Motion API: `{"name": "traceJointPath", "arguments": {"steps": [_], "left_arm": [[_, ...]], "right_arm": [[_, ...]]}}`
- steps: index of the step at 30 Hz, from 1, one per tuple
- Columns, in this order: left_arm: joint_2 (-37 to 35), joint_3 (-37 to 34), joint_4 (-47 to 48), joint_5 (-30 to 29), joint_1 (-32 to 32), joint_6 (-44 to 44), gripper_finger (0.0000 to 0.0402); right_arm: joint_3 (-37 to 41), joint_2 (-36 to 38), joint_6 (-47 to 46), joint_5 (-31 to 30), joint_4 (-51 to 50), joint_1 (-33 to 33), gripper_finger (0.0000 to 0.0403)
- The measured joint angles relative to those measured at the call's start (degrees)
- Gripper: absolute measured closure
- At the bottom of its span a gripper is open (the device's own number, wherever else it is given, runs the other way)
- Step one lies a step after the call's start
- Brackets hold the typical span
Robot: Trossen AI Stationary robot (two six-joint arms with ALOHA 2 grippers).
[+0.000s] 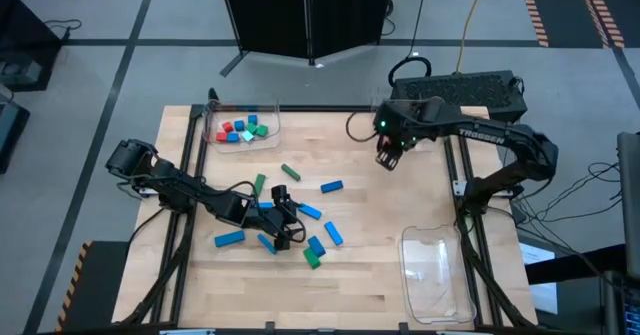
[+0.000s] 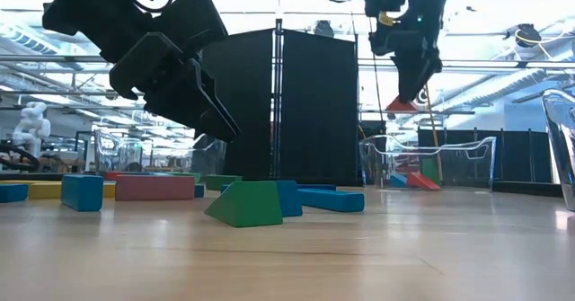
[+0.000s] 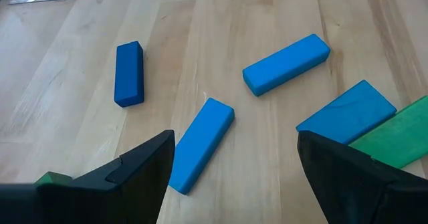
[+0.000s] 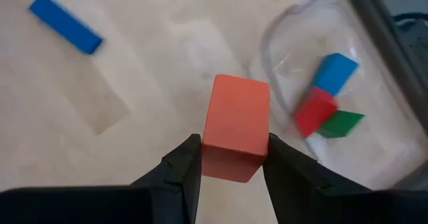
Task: Sort blocks by size
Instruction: Put the orange triangular block into the top right transparent bin, then put the blue triangular block into the top right transparent bin
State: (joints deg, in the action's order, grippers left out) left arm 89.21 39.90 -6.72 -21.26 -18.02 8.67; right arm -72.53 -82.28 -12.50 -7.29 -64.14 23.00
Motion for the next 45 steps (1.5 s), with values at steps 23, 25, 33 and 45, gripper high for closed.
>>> {"name": "traceJointPath", "arguments": {"steps": [23,25,33,45], "left_arm": [[0.0,0.0,0.0,0.0,0.0,0.0,0.0084],[0.0,0.0,0.0,0.0,0.0,0.0,0.0084],[0.0,0.0,0.0,0.0,0.0,-0.5,0.0084],[0.0,0.0,0.0,0.0,0.0,-0.4,0.0084]], "right_arm": [[0.0,-11.3,-1.2,6.2,0.5,33.4,0.0275],[0.0,-12.8,-0.4,6.1,-0.1,34.0,0.0275],[0.0,-15.6,3.7,5.9,1.5,34.4,0.0264],[0.0,-15.6,4.3,5.5,3.1,34.5,0.02]]}}
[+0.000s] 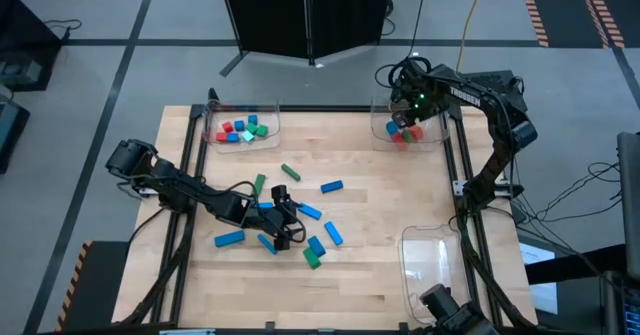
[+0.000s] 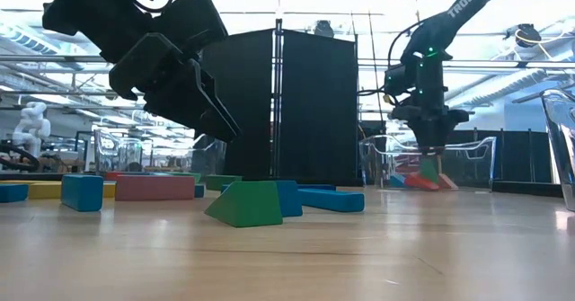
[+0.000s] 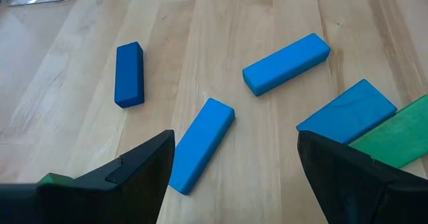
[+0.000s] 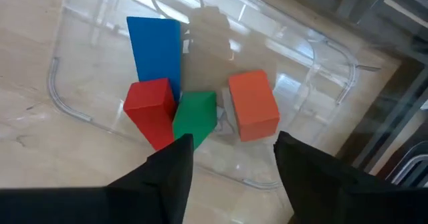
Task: Sort blocks by size
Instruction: Put the blue triangular block into the top right transparent bin
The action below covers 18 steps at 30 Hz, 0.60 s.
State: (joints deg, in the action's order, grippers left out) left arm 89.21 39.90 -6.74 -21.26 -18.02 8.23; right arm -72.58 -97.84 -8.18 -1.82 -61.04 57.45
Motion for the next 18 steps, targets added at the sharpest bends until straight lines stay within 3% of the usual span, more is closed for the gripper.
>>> {"name": "traceJointPath", "arguments": {"steps": [11,18], "left_arm": [[0.0,0.0,0.2,0.0,0.0,-0.1,0.0084],[0.0,0.0,0.2,0.0,0.0,-1.2,0.0084]], "right_arm": [[0.0,1.9,2.5,-0.2,-0.5,-1.5,0.0176],[0.0,8.6,2.7,-0.2,-0.5,-4.4,0.0177]]}}
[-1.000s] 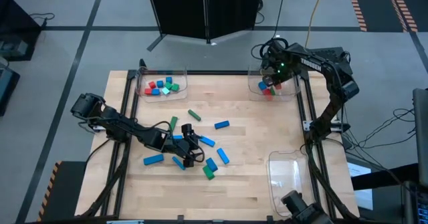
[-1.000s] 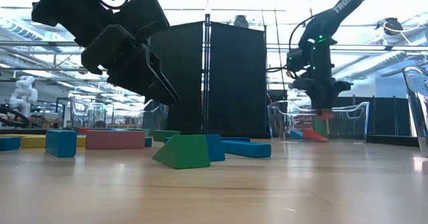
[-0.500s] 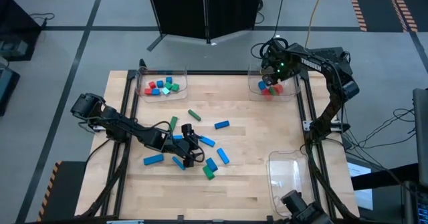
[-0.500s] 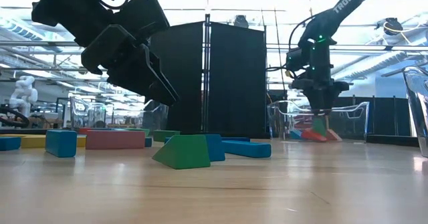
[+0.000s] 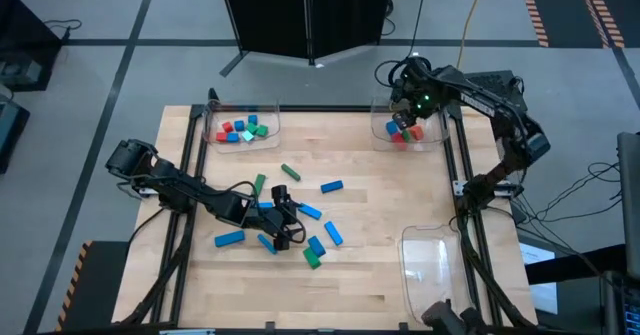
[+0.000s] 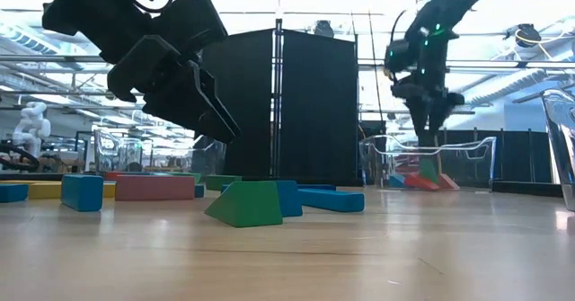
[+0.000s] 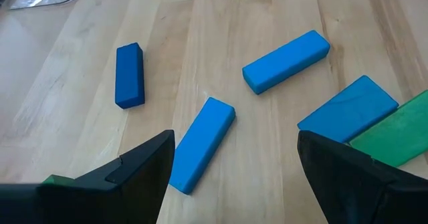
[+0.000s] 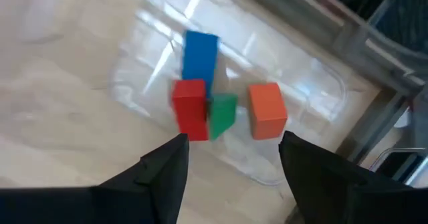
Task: Sort blocks by size
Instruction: Put the blue triangular block into the top right transparent bin
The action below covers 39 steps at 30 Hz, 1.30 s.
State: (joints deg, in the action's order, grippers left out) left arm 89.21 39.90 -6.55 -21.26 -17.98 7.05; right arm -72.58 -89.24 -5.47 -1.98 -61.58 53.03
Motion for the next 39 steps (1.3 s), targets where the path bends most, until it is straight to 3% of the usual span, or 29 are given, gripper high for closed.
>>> {"name": "traceJointPath", "arguments": {"steps": [7,14,22,27,30,35,39], "left_arm": [[0.0,0.0,0.0,0.0,0.0,-1.6,0.0084],[0.0,0.0,0.0,0.0,-0.1,-1.6,0.0084],[0.0,0.0,0.1,6.1,-0.2,-1.6,0.0084],[0.2,0.0,-1.6,6.9,-0.2,-1.9,0.0084],[1.9,0.0,-4.9,9.5,-0.4,-5.3,0.0084],[7.0,-0.1,-10.6,12.3,-0.6,-18.2,0.0084],[10.0,-0.1,-13.7,16.3,0.1,-21.1,0.0085]], "right_arm": [[0.0,5.8,-1.4,0.5,-1.8,-7.1,0.0177],[0.0,6.6,-5.2,0.7,-2.3,-19.6,0.0177],[0.0,6.2,-8.8,0.6,7.0,-34.4,0.0177],[0.0,6.2,-9.1,-0.6,10.5,-41.1,0.0177],[0.0,6.2,-10.2,-1.5,10.9,-44.4,0.0177],[2.2,6.2,-13.1,-1.5,13.7,-49.8,0.0177],[5.0,6.2,-16.6,-1.4,15.0,-53.5,0.0177]]}}
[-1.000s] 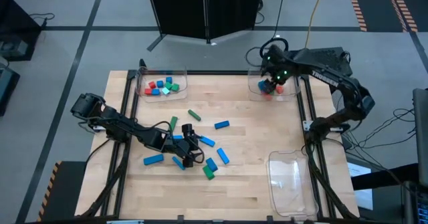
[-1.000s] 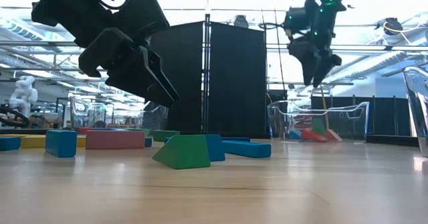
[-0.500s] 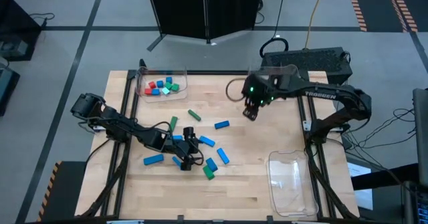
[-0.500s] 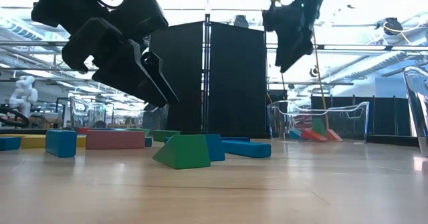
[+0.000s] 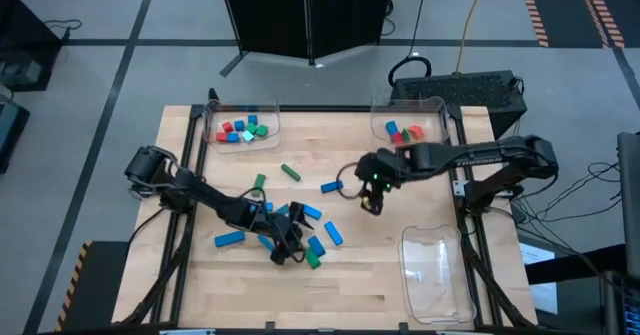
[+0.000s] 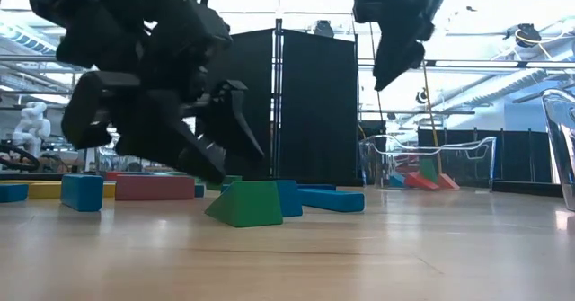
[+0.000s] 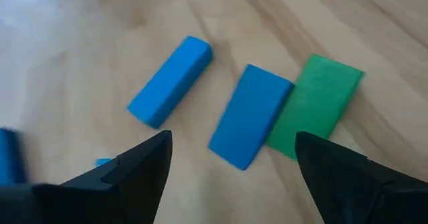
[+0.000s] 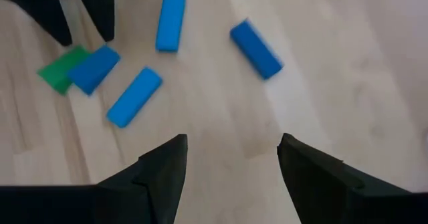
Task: Sort blocks by size
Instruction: Put the blue triangular block into the top right transparent bin
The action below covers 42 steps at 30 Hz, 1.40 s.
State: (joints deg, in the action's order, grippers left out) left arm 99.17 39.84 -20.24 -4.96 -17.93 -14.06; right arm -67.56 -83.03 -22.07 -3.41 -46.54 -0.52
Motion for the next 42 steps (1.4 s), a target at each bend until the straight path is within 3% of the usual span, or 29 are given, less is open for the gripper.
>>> {"name": "traceJointPath", "arguments": {"steps": [15,21,30,35,42], "left_arm": [[6.6,2.8,-3.9,10.2,5.1,-0.3,0.0085],[10.5,5.4,-4.9,15.4,6.1,-0.4,0.0118],[10.9,5.5,-4.5,15.7,6.0,0.1,0.0178],[11.0,5.5,-4.2,15.7,6.0,0.2,0.0208],[11.1,5.4,-4.9,15.3,6.0,1.7,0.0221]], "right_arm": [[4.8,0.0,-5.9,0.0,6.7,-7.3,0.0177],[4.8,0.0,-5.9,0.0,7.0,-8.2,0.0177],[4.8,0.0,-6.8,-0.5,7.3,-8.3,0.0177],[4.7,-0.3,-7.3,-6.3,6.8,-9.3,0.0177],[4.7,-1.1,-8.6,-6.4,7.0,-11.3,0.0177]]}}
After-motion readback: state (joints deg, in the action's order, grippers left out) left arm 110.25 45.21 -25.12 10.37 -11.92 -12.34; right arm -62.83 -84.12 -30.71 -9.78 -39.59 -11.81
